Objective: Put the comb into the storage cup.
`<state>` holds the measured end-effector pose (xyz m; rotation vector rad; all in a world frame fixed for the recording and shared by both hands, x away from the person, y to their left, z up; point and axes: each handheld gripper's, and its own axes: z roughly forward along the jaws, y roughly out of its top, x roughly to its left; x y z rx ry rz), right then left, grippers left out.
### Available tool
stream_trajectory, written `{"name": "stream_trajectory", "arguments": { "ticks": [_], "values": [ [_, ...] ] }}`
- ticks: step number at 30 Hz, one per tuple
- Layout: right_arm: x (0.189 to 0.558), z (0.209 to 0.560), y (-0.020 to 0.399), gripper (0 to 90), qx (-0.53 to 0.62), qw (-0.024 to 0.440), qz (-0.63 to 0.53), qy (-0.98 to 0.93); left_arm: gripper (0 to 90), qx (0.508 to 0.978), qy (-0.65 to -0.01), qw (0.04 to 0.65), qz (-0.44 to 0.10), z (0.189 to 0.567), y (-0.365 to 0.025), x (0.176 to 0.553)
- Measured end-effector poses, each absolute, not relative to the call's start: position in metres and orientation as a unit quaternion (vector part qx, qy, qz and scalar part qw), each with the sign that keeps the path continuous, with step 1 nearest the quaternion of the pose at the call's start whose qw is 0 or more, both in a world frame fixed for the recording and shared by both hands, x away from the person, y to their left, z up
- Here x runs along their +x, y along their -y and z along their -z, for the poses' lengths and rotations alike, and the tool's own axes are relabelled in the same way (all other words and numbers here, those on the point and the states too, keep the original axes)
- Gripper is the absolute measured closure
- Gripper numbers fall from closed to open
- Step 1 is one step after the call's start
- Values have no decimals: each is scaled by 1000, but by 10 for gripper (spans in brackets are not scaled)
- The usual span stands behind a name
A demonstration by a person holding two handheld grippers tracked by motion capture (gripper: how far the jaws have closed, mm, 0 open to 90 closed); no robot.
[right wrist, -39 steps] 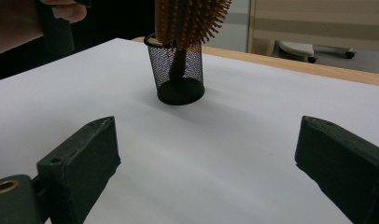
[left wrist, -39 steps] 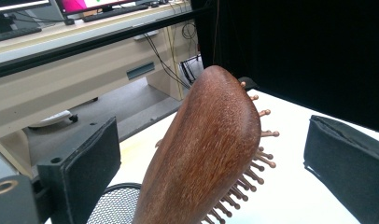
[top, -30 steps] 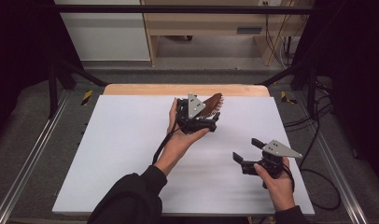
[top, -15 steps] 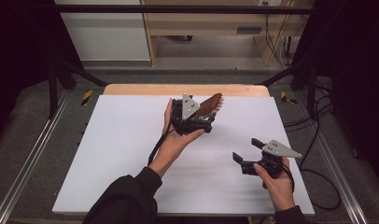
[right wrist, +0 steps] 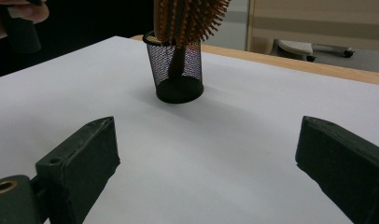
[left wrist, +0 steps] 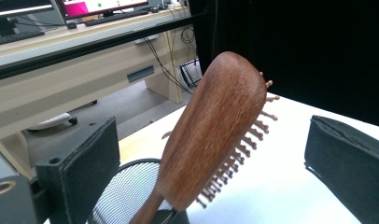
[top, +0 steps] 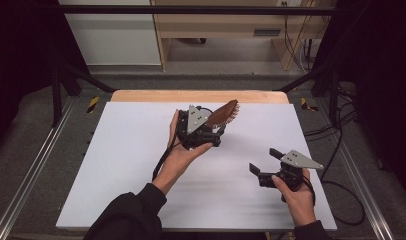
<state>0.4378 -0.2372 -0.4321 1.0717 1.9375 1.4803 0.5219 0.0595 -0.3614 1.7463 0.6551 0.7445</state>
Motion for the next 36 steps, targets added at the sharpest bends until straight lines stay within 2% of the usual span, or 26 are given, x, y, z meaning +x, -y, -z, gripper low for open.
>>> {"name": "stream_trajectory", "arguments": {
  "ticks": [13,23,36],
  "values": [
    [438,432,239,57,395,237,-538,-706,29,715,-300,543,-322,374,-124,501],
    [438,432,244,78,399,238,-538,-704,29,677,-350,554,-335,391,-205,482],
    [437,432,246,100,393,249,-539,-703,29,648,-388,561,-338,403,-260,464]
  ]
}}
